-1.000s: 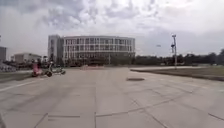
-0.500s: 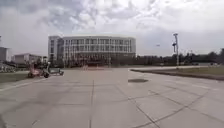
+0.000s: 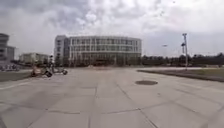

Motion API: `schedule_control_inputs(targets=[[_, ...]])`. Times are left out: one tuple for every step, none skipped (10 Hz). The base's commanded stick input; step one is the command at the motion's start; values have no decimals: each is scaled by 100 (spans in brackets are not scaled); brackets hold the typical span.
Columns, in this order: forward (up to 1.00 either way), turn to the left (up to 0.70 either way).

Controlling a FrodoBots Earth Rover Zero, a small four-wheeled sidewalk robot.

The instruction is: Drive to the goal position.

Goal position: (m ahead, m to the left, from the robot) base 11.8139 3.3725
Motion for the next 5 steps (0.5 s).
schedule_control_inputs(targets=[[70, 0], [70, 0], [70, 0], [70, 0], [70, 0]])
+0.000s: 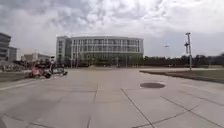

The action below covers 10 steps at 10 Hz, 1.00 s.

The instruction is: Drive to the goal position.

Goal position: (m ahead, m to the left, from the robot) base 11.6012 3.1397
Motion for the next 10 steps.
schedule_control_inputs(targets=[[70, 0], [70, 0], [70, 0], [70, 0], [70, 0], [70, 0], [70, 0], [70, 0], [70, 0], [70, 0]])
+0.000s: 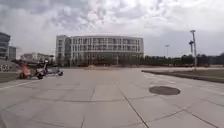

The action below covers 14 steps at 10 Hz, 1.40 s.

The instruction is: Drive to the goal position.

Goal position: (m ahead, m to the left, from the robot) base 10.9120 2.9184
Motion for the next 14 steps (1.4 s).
schedule_control_inputs(targets=[[70, 0], [70, 0], [70, 0], [70, 0], [70, 0], [70, 0], [70, 0], [70, 11], [70, 24], [70, 15], [70, 0], [70, 0], [70, 0], [70, 0]])
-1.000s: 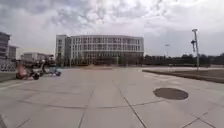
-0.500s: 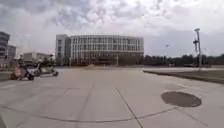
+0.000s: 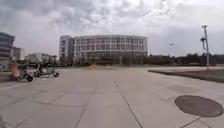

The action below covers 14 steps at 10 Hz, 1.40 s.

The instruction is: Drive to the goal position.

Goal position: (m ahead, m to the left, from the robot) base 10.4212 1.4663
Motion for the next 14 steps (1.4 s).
schedule_control_inputs(targets=[[70, 0], [70, 0], [70, 0], [70, 1], [70, 4], [70, 13], [70, 17], [70, 10], [70, 0], [70, 0], [70, 0], [70, 0], [70, 0], [70, 0]])
